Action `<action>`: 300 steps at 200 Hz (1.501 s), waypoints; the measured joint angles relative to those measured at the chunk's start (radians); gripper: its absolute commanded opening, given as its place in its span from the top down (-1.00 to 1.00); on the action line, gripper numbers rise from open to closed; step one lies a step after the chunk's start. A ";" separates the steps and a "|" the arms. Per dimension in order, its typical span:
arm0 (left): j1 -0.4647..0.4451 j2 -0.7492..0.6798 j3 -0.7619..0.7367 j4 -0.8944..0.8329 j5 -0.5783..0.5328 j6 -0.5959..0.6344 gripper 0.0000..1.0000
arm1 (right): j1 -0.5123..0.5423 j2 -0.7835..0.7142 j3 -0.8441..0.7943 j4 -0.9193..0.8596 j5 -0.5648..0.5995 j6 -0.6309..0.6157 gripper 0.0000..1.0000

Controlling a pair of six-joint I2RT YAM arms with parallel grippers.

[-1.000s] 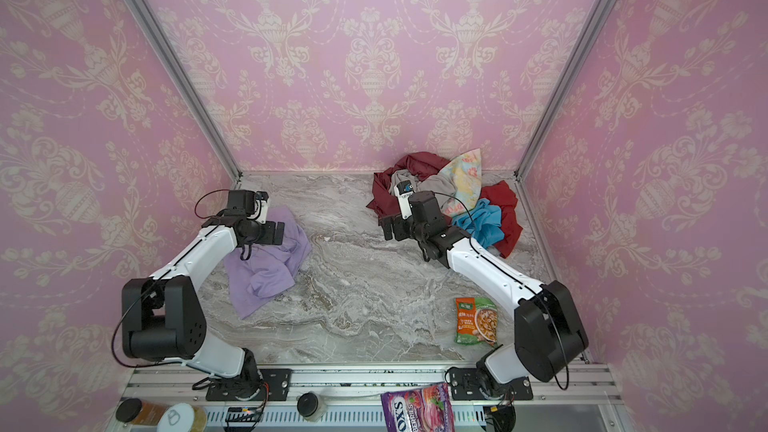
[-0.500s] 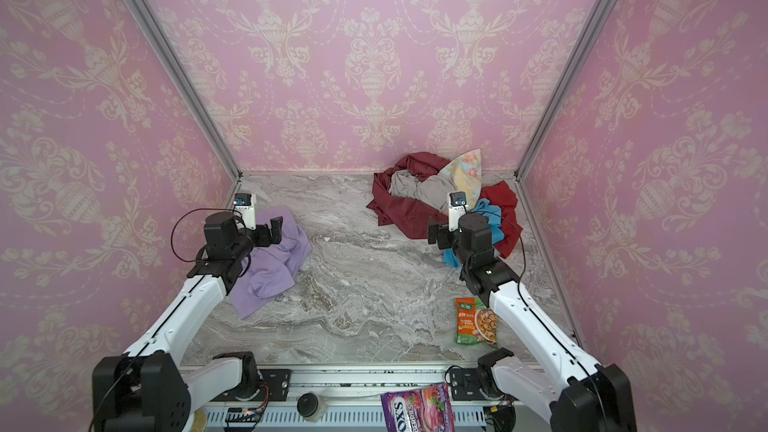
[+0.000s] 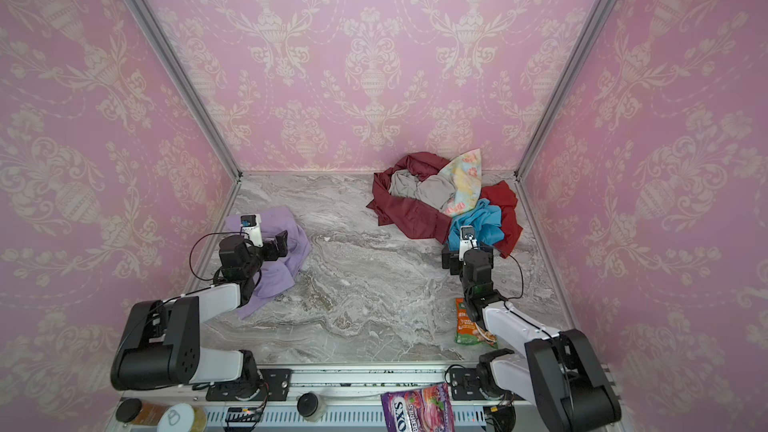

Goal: Pick out a specific cloth from the pile

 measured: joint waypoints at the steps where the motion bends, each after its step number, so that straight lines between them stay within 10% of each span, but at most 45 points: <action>1: 0.000 0.001 0.000 0.003 0.000 0.000 -0.99 | -0.003 0.004 -0.001 0.006 -0.002 0.000 -1.00; 96: 0.017 0.012 0.011 0.048 -0.026 -0.042 -0.99 | -0.124 0.331 -0.006 0.381 -0.139 0.027 -1.00; 170: -0.017 0.238 -0.063 0.213 -0.091 -0.023 -0.99 | -0.144 0.348 0.040 0.354 -0.179 0.045 -1.00; 300: -0.062 0.238 -0.062 0.289 -0.229 0.005 -0.99 | -0.158 0.348 0.065 0.321 -0.207 0.057 -1.00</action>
